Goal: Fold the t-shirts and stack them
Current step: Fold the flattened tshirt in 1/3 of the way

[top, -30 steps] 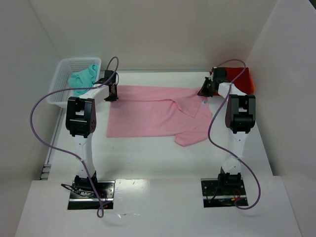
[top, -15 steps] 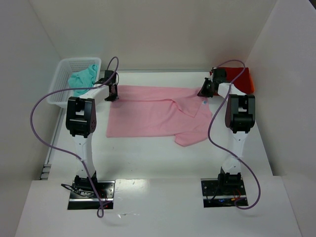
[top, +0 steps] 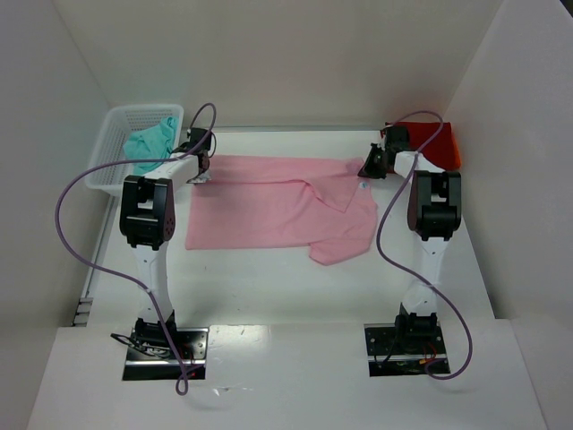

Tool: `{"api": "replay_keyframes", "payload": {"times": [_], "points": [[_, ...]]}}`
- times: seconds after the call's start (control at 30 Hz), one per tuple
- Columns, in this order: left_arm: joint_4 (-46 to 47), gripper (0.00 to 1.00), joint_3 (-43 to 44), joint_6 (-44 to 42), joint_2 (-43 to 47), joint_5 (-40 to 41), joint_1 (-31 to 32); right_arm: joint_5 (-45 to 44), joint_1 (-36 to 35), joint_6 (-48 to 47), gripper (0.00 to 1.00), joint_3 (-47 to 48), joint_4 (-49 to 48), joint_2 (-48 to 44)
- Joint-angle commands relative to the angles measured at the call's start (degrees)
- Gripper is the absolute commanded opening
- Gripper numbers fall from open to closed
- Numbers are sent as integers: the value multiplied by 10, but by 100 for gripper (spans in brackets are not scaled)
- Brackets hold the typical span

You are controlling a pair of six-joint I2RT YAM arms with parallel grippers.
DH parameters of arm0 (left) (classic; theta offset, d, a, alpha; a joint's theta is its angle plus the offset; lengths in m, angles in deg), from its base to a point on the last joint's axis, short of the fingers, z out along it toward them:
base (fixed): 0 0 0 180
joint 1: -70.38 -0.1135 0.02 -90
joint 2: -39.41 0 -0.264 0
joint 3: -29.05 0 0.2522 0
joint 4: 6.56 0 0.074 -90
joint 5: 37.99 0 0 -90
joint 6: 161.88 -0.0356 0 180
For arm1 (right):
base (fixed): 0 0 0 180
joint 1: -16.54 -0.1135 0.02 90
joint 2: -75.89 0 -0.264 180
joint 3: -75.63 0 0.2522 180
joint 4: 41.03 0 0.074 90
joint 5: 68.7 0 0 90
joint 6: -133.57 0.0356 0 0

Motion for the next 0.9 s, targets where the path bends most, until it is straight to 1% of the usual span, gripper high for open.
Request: {"api": "replay_keyframes", "payload": {"times": [0.0, 0.07, 0.17, 0.2, 0.23, 0.27, 0.33, 0.37, 0.43, 0.5, 0.6, 0.67, 0.7, 0.73, 0.77, 0.87], "points": [[2, 0, -6, -18, 32, 46, 7, -12, -4, -9, 9, 20, 18, 23], [2, 1, -6, -24, 32, 53, 7, -12, -4, -9, 9, 26, 18, 23], [2, 6, -6, -29, 32, 59, 13, -7, -4, -9, 9, 31, 18, 28], [2, 6, -6, -35, 26, 59, 13, -1, -4, -9, 9, 31, 18, 28], [2, 6, -6, -35, 26, 64, 18, -1, -4, -9, 12, 31, 18, 28], [2, 6, -6, -35, 26, 64, 18, -1, -4, -9, 18, 31, 18, 28], [2, 6, -6, -35, 26, 64, 18, -1, -4, -9, 23, 31, 18, 28], [2, 7, -6, -35, 26, 64, 18, 4, -4, -9, 31, 31, 18, 28], [2, 7, -1, -35, 21, 59, 18, 4, -4, -9, 38, 31, 18, 28], [2, 7, -1, -35, 21, 59, 18, 4, -4, -9, 42, 31, 18, 28], [2, 7, -1, -35, 21, 52, 18, 4, -4, -4, 43, 31, 29, 28], [2, 7, -1, -35, 21, 52, 18, -2, -4, -3, 43, 31, 29, 23], [2, 4, -1, -35, 15, 52, 18, -12, -4, -3, 34, 31, 29, 23], [2, 4, -1, -35, 15, 52, 18, -22, -4, -3, 29, 31, 29, 23], [2, 2, -1, -35, 15, 52, 18, -40, -4, -10, 22, 36, 36, 23], [2, 0, 4, -35, 15, 58, 18, -60, -4, -10, 17, 36, 50, 23]]}}
